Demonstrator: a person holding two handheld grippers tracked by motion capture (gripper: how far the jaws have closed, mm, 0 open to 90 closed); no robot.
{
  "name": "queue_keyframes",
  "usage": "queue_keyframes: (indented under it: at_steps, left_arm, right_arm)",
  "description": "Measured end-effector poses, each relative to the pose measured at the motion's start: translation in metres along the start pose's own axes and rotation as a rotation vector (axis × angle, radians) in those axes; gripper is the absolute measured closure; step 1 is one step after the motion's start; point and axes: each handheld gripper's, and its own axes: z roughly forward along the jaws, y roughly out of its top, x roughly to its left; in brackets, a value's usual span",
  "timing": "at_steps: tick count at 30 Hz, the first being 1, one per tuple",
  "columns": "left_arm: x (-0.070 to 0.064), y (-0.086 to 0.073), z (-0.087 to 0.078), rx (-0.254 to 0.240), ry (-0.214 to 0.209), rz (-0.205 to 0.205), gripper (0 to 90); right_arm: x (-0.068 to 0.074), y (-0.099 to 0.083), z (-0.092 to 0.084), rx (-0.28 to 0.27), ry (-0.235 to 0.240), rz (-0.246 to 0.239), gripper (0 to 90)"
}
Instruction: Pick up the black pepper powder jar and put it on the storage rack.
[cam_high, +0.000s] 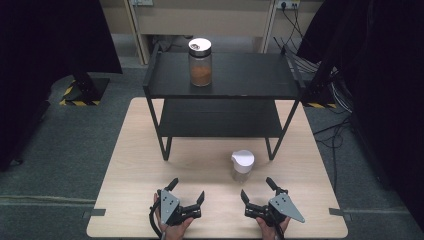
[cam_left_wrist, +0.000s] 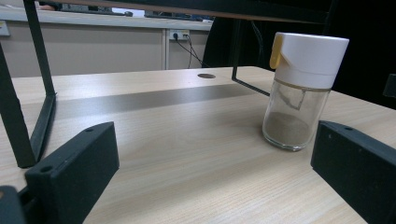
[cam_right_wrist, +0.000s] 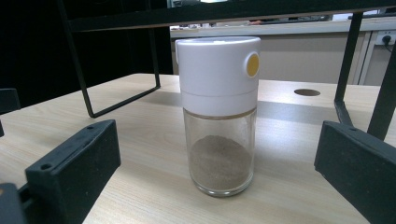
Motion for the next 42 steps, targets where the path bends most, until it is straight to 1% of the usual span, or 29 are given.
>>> queue_keyframes:
  at_steps: [6, 11, 17, 26, 34, 37, 40, 42]
  left_arm:
    - [0.0, 0.0, 0.0, -0.001, 0.001, 0.0, 0.1]
    - [0.0, 0.0, 0.0, -0.001, 0.0, 0.0, 0.2]
    - [0.0, -0.001, 0.0, -0.004, 0.002, -0.002, 0.2]
    - [0.0, -0.001, -0.001, -0.008, 0.003, -0.002, 0.2]
    - [0.001, -0.002, -0.001, -0.011, 0.002, -0.008, 0.2]
    - [0.001, -0.002, -0.001, -0.012, 0.002, -0.009, 0.2]
    - [0.001, -0.002, -0.002, -0.013, 0.003, -0.01, 0.2]
    - [0.001, -0.002, -0.002, -0.014, 0.003, -0.011, 0.2]
  right_arm:
    - [0.001, 0.004, 0.002, 0.006, -0.001, -0.006, 0.4]
    - [0.001, 0.007, 0.006, -0.002, -0.001, -0.015, 0.4]
    - [0.003, 0.018, 0.016, 0.003, -0.001, -0.04, 0.6]
    - [0.004, 0.034, 0.033, 0.02, -0.005, -0.059, 1.2]
    - [0.008, 0.042, 0.051, 0.056, -0.015, -0.068, 2.9]
    - [0.009, 0.043, 0.057, 0.074, -0.027, -0.075, 4.6]
    - [0.009, 0.044, 0.063, 0.091, -0.04, -0.071, 6.5]
    - [0.007, 0.044, 0.066, 0.102, -0.04, -0.059, 8.0]
